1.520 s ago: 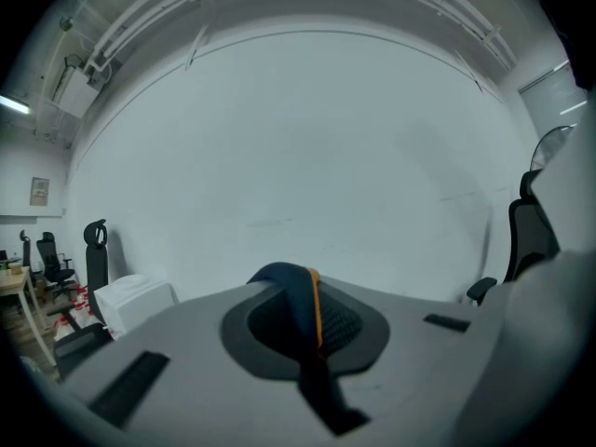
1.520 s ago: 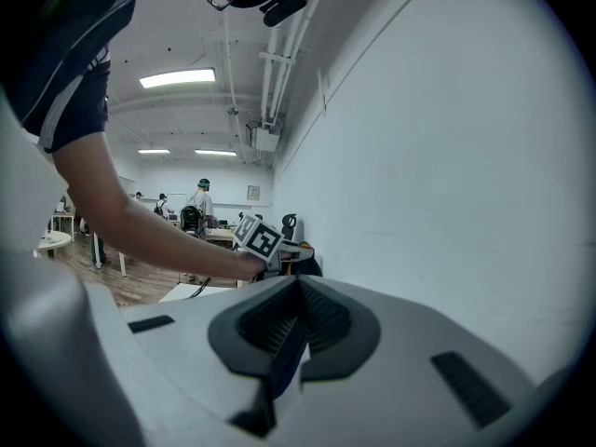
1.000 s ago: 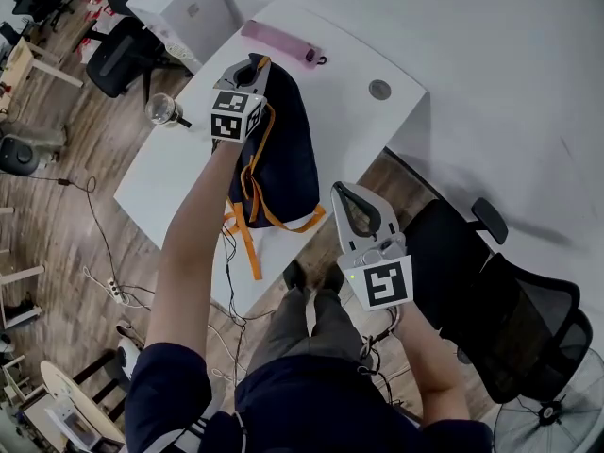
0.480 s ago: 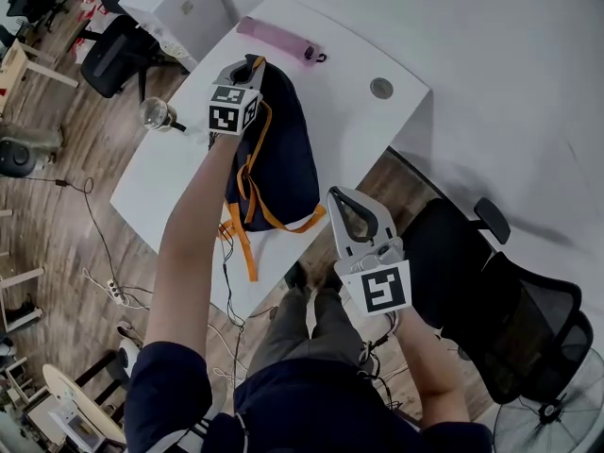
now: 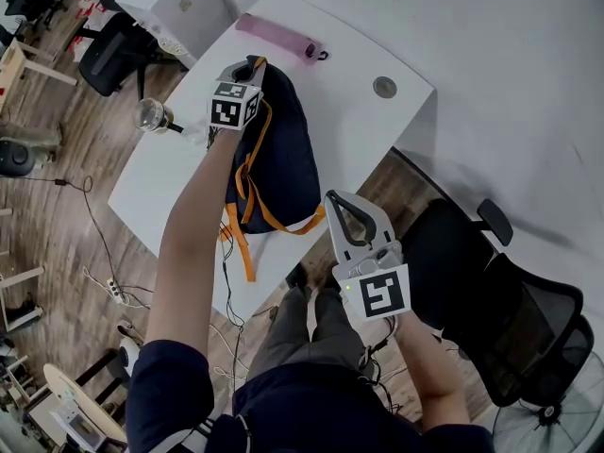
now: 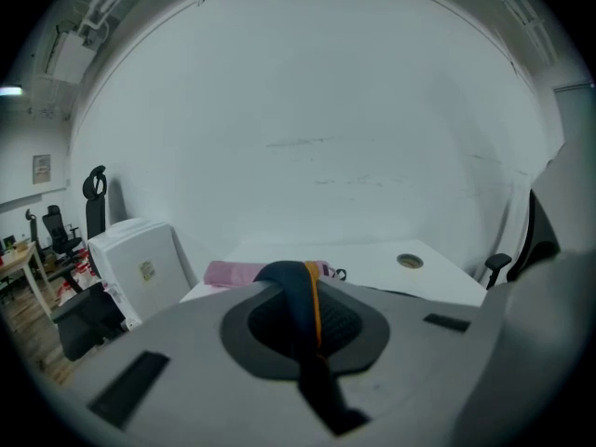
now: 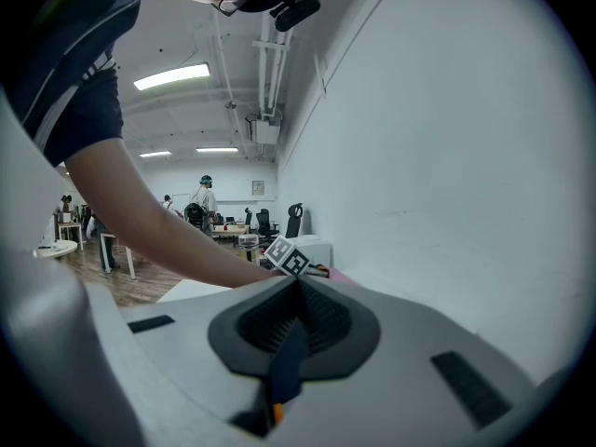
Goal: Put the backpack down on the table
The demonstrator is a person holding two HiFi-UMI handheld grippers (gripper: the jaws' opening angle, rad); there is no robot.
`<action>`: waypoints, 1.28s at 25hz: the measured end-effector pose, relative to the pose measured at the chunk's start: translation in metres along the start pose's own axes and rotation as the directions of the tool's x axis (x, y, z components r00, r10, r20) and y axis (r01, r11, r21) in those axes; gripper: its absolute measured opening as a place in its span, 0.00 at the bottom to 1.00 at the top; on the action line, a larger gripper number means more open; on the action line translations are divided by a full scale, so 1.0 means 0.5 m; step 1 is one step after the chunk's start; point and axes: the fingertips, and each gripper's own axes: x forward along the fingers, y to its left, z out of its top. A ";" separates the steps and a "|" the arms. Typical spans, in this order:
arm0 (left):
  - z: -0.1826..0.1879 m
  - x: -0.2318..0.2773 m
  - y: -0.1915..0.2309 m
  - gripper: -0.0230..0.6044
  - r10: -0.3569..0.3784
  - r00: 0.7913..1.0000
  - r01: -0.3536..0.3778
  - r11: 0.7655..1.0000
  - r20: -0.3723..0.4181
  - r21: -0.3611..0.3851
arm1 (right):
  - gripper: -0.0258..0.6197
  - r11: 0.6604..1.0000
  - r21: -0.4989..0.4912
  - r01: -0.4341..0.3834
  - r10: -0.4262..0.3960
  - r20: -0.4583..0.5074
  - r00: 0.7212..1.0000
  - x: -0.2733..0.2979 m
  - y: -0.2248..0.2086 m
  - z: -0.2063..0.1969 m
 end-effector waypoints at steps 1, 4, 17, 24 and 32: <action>-0.006 0.003 0.001 0.04 -0.001 1.000 0.001 1.000 -0.006 -0.003 | 0.04 1.000 0.004 -0.001 0.001 0.002 1.000 0.002 0.001 0.000; -0.017 0.013 0.005 0.04 -0.009 1.000 0.009 1.000 -0.019 -0.010 | 0.04 1.000 0.018 0.000 0.000 -0.001 1.000 0.004 0.001 0.000; -0.061 0.042 0.010 0.04 -0.040 0.996 0.039 0.999 -0.084 -0.018 | 0.04 1.000 0.017 0.001 -0.001 -0.008 1.000 0.004 0.002 -0.001; -0.083 0.049 0.003 0.04 -0.075 0.992 0.070 0.996 -0.104 -0.050 | 0.04 1.000 0.025 0.003 -0.003 -0.010 1.000 0.009 0.001 -0.011; -0.079 0.046 0.002 0.05 -0.074 0.994 0.072 0.997 -0.074 -0.039 | 0.04 1.000 0.031 0.003 -0.003 -0.021 1.000 0.009 0.004 -0.020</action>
